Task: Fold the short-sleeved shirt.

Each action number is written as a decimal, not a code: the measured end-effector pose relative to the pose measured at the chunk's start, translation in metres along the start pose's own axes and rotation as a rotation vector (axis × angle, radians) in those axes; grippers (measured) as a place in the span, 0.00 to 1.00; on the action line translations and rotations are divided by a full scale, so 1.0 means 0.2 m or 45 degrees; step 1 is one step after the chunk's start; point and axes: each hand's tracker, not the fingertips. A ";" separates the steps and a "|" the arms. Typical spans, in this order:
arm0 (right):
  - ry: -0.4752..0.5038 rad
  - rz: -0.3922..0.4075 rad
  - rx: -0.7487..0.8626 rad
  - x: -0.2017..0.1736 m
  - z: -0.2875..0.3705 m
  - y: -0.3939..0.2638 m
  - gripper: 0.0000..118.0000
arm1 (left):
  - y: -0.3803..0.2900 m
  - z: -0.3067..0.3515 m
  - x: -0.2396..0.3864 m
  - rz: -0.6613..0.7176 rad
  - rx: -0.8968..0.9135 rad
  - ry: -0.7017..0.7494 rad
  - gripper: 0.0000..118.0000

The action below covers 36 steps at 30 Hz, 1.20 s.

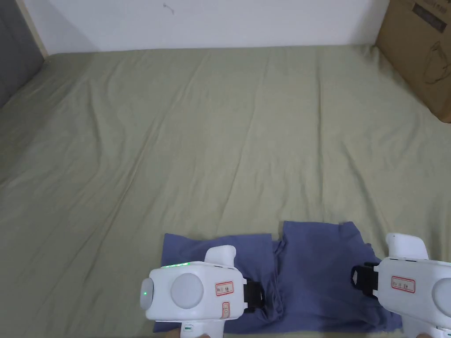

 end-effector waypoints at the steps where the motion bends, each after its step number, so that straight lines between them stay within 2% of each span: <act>1: 0.002 -0.005 0.000 0.00 0.00 -0.01 0.00 | 0.01 0.01 0.01 -0.009 0.002 0.004 0.00; 6: 0.000 0.002 -0.014 -0.01 -0.01 -0.01 0.00 | 0.00 0.02 0.07 -0.011 -0.018 -0.130 0.00; 12: 0.027 -0.010 -0.006 -0.01 -0.01 0.00 0.00 | -0.01 0.00 0.10 -0.067 -0.036 -0.069 0.00; 17: 0.026 0.016 0.002 -0.03 0.00 0.02 0.00 | 0.08 0.24 -0.05 0.020 0.114 -0.103 0.00; 22: 0.025 0.023 -0.004 -0.05 -0.02 0.03 0.00 | 0.16 0.59 -0.34 0.210 0.279 -0.090 0.01; 24: 0.025 0.027 -0.011 -0.07 -0.03 0.04 0.00 | 0.14 0.69 -0.44 0.223 0.286 0.013 0.13; 25: 0.021 0.034 -0.014 -0.08 -0.04 0.04 0.00 | 0.13 0.72 -0.49 0.242 0.297 0.037 0.28; 26: 0.016 0.042 -0.017 -0.09 -0.04 0.04 0.00 | 0.12 0.74 -0.54 0.256 0.287 0.021 0.52; 27: 0.011 0.052 -0.021 -0.10 -0.05 0.04 0.00 | 0.11 0.76 -0.59 0.292 0.283 0.008 0.69; 28: 0.010 0.061 -0.025 -0.11 -0.05 0.05 0.00 | 0.10 0.76 -0.66 0.341 0.271 -0.026 0.81; 31: 0.022 0.068 -0.034 -0.13 -0.10 0.06 0.00 | 0.06 0.71 -0.76 0.475 0.250 -0.114 0.86; 36: 0.007 0.100 -0.036 -0.19 -0.11 0.08 0.00 | 0.04 0.52 -0.88 0.638 0.206 -0.327 0.87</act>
